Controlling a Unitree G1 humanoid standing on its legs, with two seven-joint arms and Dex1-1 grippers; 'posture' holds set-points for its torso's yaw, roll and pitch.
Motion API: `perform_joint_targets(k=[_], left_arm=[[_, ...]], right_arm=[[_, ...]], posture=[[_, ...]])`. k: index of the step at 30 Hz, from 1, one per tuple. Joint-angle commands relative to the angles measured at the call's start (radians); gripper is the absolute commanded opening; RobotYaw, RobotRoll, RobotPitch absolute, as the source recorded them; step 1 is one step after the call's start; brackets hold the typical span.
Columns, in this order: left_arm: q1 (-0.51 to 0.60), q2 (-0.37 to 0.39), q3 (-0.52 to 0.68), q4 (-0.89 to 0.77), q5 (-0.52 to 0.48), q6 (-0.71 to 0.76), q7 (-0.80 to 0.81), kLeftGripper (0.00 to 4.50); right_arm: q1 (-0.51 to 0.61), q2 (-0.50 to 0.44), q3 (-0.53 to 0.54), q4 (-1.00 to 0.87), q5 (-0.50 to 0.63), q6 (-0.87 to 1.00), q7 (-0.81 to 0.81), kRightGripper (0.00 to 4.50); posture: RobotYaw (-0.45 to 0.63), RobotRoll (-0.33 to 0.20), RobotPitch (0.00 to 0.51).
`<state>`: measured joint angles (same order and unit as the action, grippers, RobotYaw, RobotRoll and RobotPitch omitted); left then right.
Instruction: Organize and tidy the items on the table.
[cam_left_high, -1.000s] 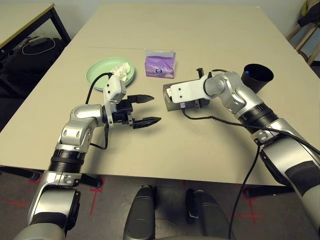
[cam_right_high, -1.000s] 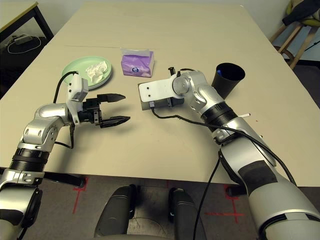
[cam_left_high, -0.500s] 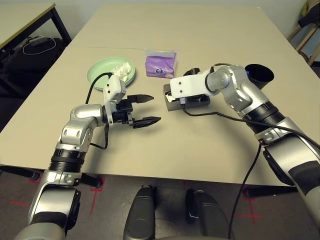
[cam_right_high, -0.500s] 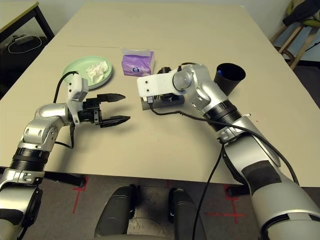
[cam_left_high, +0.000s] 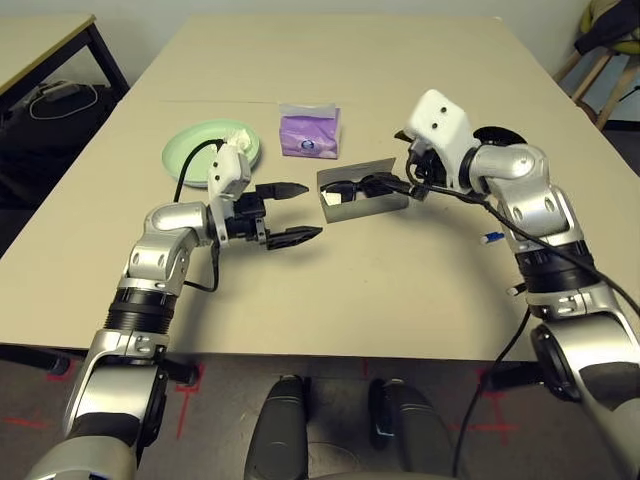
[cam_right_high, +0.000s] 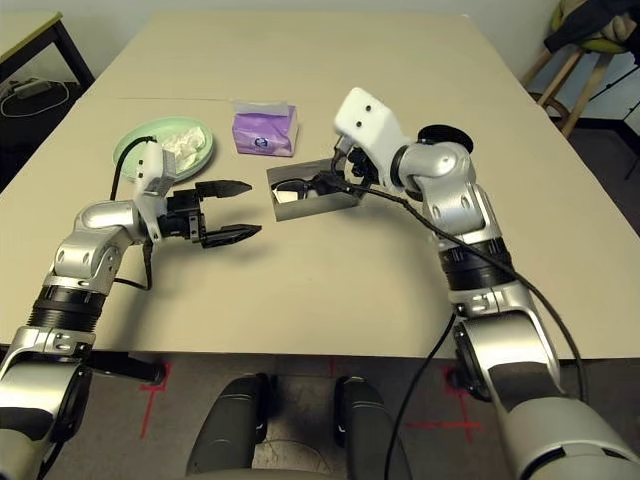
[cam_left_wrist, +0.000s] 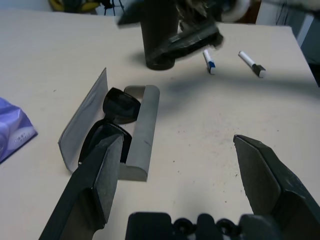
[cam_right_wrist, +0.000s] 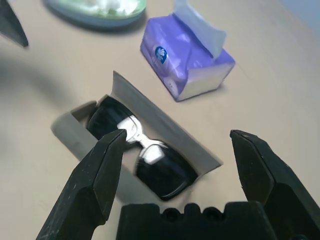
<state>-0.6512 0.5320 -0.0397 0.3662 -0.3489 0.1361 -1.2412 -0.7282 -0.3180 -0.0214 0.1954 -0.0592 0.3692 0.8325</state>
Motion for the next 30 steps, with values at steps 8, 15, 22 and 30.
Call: perform_joint_targets(k=[8, 15, 22, 30], left_arm=[[0.008, 0.023, 0.017, 0.024, -0.003, 0.019, -0.012, 4.5], [0.014, 0.013, 0.022, 0.046, 0.009, 0.003, 0.006, 4.5], [0.007, -0.01, 0.044, 0.099, 0.008, -0.04, 0.022, 4.5], [0.001, -0.023, 0.04, 0.155, 0.024, -0.123, 0.018, 4.5]], right_arm=[[0.21, -0.007, -0.135, -0.094, 0.292, -0.085, 0.014, 4.46], [0.301, -0.058, -0.137, -0.028, 0.315, -0.315, 0.056, 4.46], [0.357, -0.127, -0.14, 0.07, 0.33, -0.487, 0.127, 4.46], [0.386, -0.152, -0.145, 0.164, 0.356, -0.562, 0.149, 4.46]], posture=[[0.12, 0.0, 0.118], [0.14, 0.0, 0.122], [0.14, 0.0, 0.128], [0.15, 0.0, 0.132]])
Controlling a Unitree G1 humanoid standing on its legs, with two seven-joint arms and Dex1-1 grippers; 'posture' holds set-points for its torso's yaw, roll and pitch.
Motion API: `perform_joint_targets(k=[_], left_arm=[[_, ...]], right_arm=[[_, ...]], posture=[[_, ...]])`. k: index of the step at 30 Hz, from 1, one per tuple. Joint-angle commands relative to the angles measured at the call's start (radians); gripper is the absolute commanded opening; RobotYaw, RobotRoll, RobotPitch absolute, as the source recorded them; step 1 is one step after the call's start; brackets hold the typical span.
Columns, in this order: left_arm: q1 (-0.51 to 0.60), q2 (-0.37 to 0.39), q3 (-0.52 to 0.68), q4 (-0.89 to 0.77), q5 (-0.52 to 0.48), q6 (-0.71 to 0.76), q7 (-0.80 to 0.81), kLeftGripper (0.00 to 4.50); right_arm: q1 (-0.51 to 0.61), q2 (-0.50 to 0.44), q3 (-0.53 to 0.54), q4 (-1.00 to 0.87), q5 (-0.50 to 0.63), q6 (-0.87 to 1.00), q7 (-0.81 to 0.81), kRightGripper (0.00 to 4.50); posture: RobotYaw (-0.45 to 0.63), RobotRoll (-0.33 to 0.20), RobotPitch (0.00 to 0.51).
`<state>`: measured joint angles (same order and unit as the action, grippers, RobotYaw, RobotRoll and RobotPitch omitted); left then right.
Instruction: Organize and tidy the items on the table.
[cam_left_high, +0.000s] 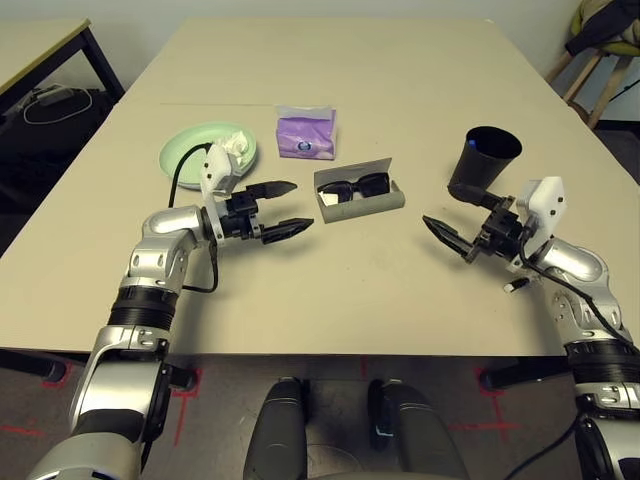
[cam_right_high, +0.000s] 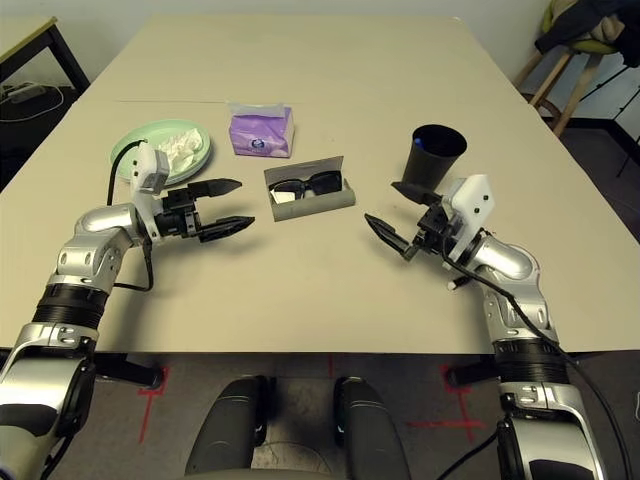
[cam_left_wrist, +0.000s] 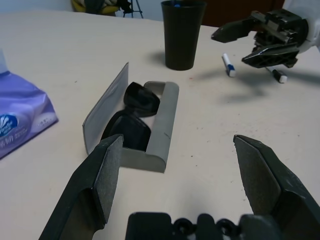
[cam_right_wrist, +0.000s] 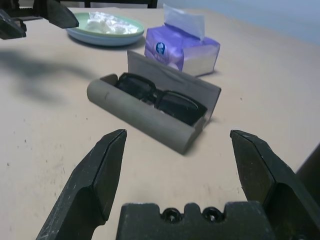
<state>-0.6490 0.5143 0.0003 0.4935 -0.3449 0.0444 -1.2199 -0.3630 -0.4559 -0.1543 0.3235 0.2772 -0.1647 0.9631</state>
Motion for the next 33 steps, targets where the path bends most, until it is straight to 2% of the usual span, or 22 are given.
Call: perform_joint_targets(k=[1, 9, 10, 12, 21, 22, 28, 33], left_arm=[[-0.003, -0.007, -0.001, 0.035, 0.023, -0.037, -0.002, 4.5], [-0.018, -0.021, -0.001, 0.099, 0.039, -0.082, -0.007, 4.5], [-0.021, -0.025, 0.003, 0.106, 0.035, -0.088, -0.013, 4.31], [-0.024, -0.031, 0.01, 0.119, 0.026, -0.092, -0.024, 3.84], [-0.098, -0.043, -0.009, 0.253, 0.094, -0.222, -0.014, 0.24], [-0.112, -0.048, -0.011, 0.274, 0.106, -0.244, -0.007, 0.04], [-0.18, -0.072, -0.02, 0.393, 0.163, -0.309, 0.036, 0.04], [-0.274, -0.091, -0.01, 0.533, 0.214, -0.266, 0.195, 0.04]], right_arm=[[0.025, -0.02, -0.013, 0.049, 0.022, -0.037, 0.027, 4.46], [0.067, -0.027, -0.016, -0.009, 0.069, -0.001, 0.021, 4.46], [0.068, -0.025, -0.014, -0.022, 0.073, 0.006, 0.016, 4.49], [0.071, -0.021, -0.013, -0.041, 0.08, 0.018, 0.006, 4.5], [0.09, -0.029, -0.005, -0.115, 0.096, 0.088, -0.02, 4.5], [0.093, -0.028, -0.002, -0.129, 0.097, 0.099, -0.024, 4.5], [0.094, -0.025, 0.005, -0.197, 0.099, 0.162, -0.048, 4.5], [0.1, -0.03, 0.005, -0.24, 0.102, 0.197, -0.06, 4.5]], posture=[[0.15, 0.0, 0.132], [0.15, 0.0, 0.13], [0.14, 0.0, 0.13], [0.14, 0.0, 0.13], [0.14, 0.0, 0.136], [0.14, 0.0, 0.136], [0.13, 0.0, 0.139], [0.11, 0.0, 0.143]])
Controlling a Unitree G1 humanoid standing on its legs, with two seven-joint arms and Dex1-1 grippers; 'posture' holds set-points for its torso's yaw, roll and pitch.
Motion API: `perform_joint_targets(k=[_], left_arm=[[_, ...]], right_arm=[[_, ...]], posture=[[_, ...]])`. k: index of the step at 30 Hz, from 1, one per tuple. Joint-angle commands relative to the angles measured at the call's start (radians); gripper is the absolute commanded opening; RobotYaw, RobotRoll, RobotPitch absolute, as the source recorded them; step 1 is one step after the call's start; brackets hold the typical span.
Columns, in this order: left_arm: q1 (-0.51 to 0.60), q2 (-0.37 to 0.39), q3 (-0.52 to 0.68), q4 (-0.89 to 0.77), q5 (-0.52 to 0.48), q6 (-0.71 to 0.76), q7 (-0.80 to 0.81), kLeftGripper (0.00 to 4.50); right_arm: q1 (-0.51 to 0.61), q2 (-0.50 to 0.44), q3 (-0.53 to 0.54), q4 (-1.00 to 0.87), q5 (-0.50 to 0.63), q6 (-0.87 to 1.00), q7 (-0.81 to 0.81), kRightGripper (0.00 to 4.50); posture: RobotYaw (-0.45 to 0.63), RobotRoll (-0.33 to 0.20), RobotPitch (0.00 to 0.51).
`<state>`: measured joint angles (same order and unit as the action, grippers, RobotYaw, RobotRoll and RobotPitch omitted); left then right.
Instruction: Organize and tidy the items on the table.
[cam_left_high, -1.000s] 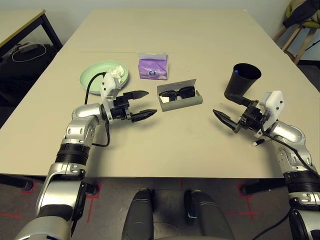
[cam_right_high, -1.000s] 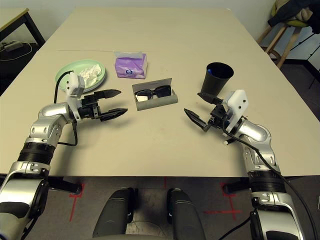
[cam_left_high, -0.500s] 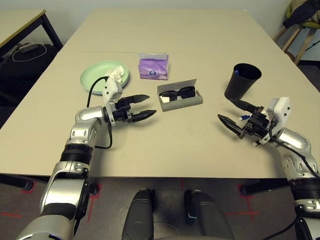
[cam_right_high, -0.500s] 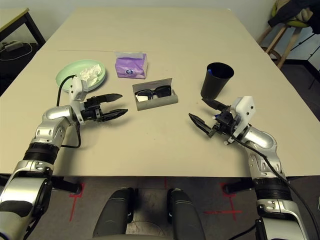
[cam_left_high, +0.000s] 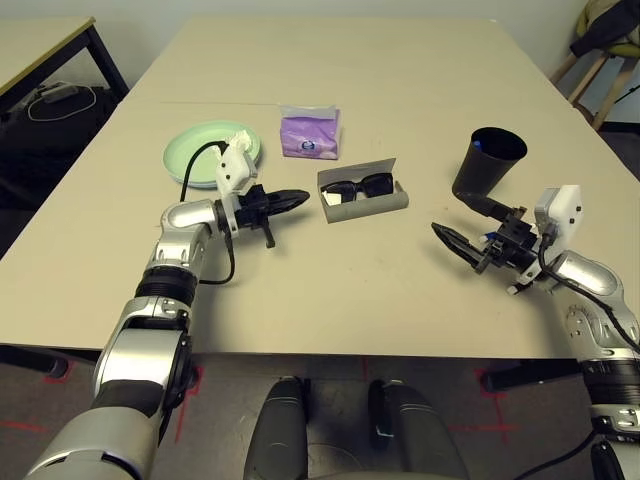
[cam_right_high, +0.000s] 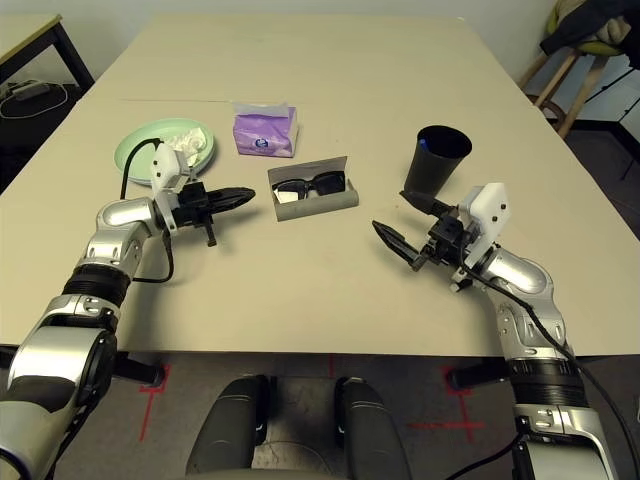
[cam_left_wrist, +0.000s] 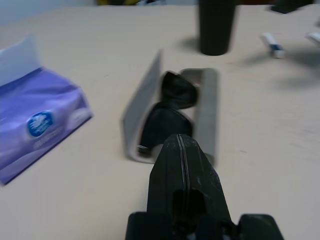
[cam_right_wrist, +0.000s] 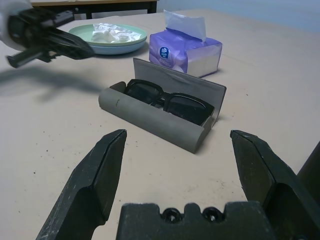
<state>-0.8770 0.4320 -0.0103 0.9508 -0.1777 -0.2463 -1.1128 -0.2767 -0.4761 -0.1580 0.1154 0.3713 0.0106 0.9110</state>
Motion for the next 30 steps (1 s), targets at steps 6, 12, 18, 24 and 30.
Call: perform_joint_targets(k=[6, 12, 18, 24, 30], left_arm=[[-0.141, -0.034, 0.017, 0.194, 0.093, 0.105, 0.314, 0.04], [-0.178, -0.061, 0.017, 0.226, 0.118, 0.127, 0.4, 0.04], [-0.182, -0.071, 0.014, 0.22, 0.121, 0.111, 0.368, 0.04], [-0.185, -0.069, 0.007, 0.219, 0.127, 0.094, 0.327, 0.04], [-0.191, -0.076, 0.008, 0.224, 0.132, 0.084, 0.309, 0.04]], right_arm=[[0.018, -0.023, 0.0, -0.052, 0.009, 0.041, -0.009, 4.5], [0.022, -0.031, -0.003, -0.062, 0.012, 0.05, -0.021, 4.5], [0.038, -0.029, -0.005, -0.06, 0.013, 0.043, -0.027, 4.5], [0.073, -0.035, -0.014, -0.079, 0.022, 0.046, -0.032, 4.5], [0.098, -0.043, -0.021, -0.097, 0.028, 0.05, -0.035, 4.5]], posture=[[0.1, 0.0, 0.149], [0.09, 0.0, 0.163], [0.09, 0.0, 0.178], [0.07, 0.0, 0.193], [0.06, 0.0, 0.2]])
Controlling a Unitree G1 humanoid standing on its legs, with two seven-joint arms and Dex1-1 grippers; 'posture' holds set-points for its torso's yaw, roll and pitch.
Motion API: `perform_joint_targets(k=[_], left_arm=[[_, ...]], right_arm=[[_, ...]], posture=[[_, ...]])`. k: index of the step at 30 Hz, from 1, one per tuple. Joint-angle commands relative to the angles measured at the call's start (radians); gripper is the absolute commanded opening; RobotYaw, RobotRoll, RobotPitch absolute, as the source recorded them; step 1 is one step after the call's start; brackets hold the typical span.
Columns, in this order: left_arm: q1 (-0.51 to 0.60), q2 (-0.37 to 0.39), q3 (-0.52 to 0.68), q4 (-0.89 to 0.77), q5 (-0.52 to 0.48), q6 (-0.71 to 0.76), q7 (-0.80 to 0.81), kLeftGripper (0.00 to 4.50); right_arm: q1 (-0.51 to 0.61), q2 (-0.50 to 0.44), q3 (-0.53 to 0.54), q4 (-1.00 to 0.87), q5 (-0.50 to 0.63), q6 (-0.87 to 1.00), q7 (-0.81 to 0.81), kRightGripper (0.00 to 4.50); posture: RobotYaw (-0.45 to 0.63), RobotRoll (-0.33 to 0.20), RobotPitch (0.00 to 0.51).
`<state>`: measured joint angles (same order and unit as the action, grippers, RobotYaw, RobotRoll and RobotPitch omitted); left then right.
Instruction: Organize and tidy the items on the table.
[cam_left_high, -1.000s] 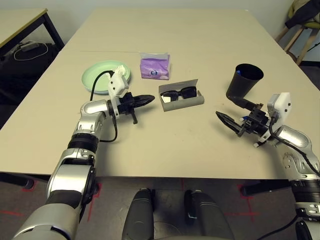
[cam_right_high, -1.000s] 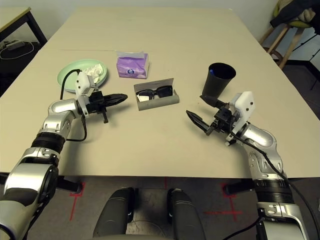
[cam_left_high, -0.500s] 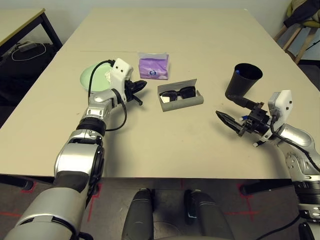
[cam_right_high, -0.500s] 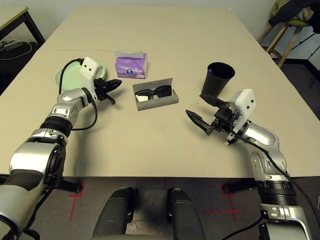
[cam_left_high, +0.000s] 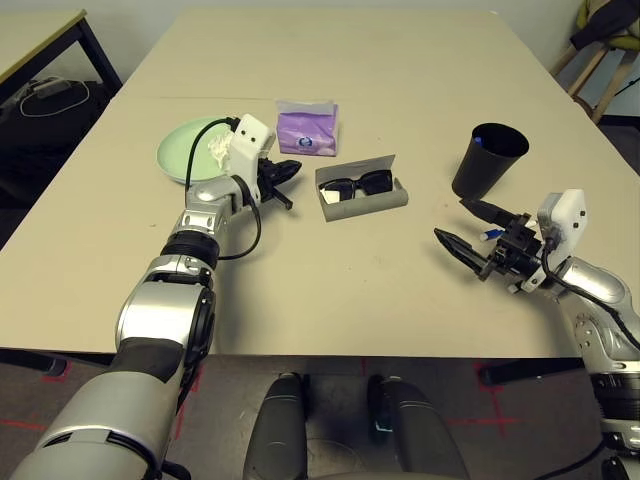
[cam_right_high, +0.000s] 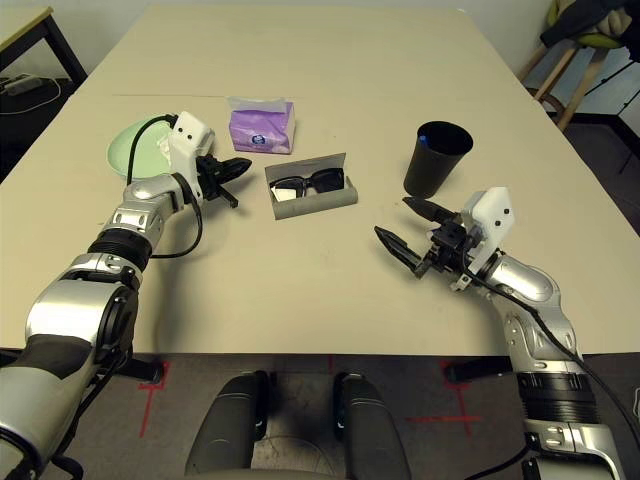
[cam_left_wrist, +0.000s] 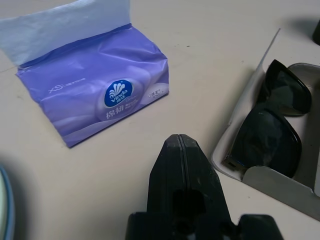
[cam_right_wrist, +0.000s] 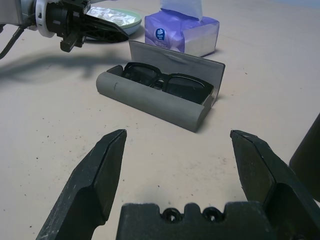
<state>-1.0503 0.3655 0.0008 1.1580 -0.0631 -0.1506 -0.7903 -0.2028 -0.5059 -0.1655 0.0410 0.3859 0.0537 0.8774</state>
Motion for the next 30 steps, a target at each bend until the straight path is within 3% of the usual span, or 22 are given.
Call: perform_joint_targets(k=[1, 13, 30], left_arm=[[-0.02, -0.012, -0.003, 0.019, 0.02, -0.013, -0.013, 0.04], [-0.049, -0.031, -0.003, 0.052, 0.039, -0.048, -0.016, 0.04], [-0.018, -0.061, 0.0, 0.014, 0.02, -0.055, -0.212, 0.04]], right_arm=[[0.029, -0.014, -0.015, -0.026, 0.015, 0.007, -0.003, 4.5], [0.064, -0.023, -0.027, -0.029, 0.026, -0.007, -0.005, 4.5], [0.035, -0.014, -0.025, 0.008, 0.035, -0.012, -0.021, 4.5]], posture=[[0.05, 0.0, 0.2], [0.03, 0.0, 0.206], [0.04, 0.0, 0.194]])
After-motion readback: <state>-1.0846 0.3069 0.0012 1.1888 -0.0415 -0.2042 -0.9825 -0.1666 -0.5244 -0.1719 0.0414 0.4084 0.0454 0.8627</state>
